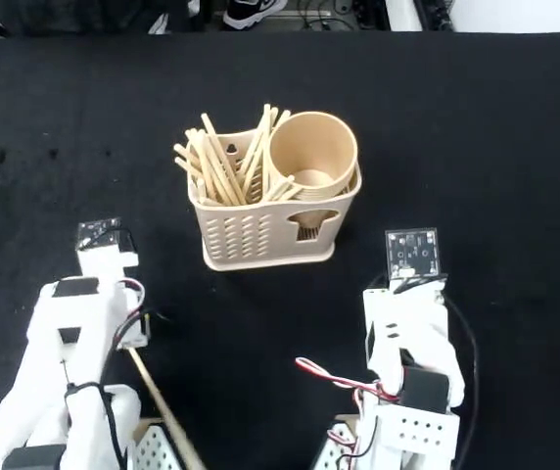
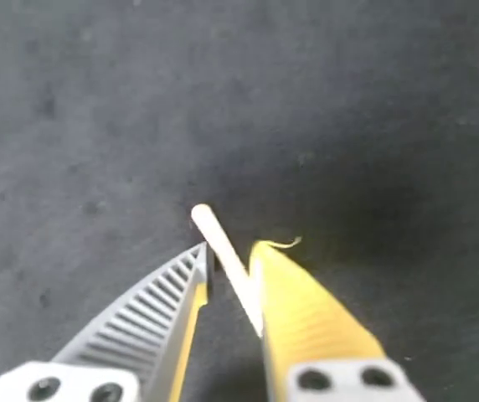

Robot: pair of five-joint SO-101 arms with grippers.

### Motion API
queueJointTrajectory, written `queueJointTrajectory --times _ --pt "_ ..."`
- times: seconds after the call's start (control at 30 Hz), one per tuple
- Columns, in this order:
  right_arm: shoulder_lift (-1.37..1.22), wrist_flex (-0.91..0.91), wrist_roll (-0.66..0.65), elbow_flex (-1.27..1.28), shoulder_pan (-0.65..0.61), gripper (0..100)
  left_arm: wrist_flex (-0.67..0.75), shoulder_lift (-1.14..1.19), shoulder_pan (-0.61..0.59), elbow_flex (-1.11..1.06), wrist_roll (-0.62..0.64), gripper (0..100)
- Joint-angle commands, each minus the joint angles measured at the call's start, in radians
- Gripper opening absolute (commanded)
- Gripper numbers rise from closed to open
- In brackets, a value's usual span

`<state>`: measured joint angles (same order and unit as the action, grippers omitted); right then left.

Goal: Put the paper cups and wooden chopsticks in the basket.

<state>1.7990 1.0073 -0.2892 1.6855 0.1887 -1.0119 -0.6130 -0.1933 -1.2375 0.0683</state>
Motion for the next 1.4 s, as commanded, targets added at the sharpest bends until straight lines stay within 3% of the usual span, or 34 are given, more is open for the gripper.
queueJointTrajectory --times 0.0,0.33,0.47,0.7,0.9,1.0,1.17,1.27,1.37 --pt "0.071 -0.006 -0.006 -0.001 -0.006 1.5 0.061 -0.005 0.019 0.002 0.015 4" --pt "0.071 -0.006 -0.006 -0.001 -0.006 1.5 0.055 -0.012 -0.061 0.203 0.023 3" --pt "0.071 -0.006 -0.006 -0.001 -0.006 1.5 0.055 -0.014 -0.067 0.309 0.144 3" --pt "0.071 -0.006 -0.006 -0.001 -0.006 1.5 0.055 -0.014 -0.067 0.651 0.272 3" --pt "0.071 -0.006 -0.006 -0.001 -0.006 1.5 0.066 -0.014 -0.058 0.987 0.279 3" --pt "0.071 -0.006 -0.006 -0.001 -0.006 1.5 0.124 -0.012 -0.068 1.127 0.278 3" --pt "0.071 -0.006 -0.006 -0.001 -0.008 1.5 0.358 -0.014 -0.105 1.279 0.278 3" --pt "0.071 -0.006 -0.006 -0.001 -0.008 1.5 0.480 -0.014 -0.079 1.317 0.278 3" --pt "0.071 -0.006 -0.006 -0.001 -0.008 1.5 0.511 -0.017 -0.024 1.362 0.278 3"
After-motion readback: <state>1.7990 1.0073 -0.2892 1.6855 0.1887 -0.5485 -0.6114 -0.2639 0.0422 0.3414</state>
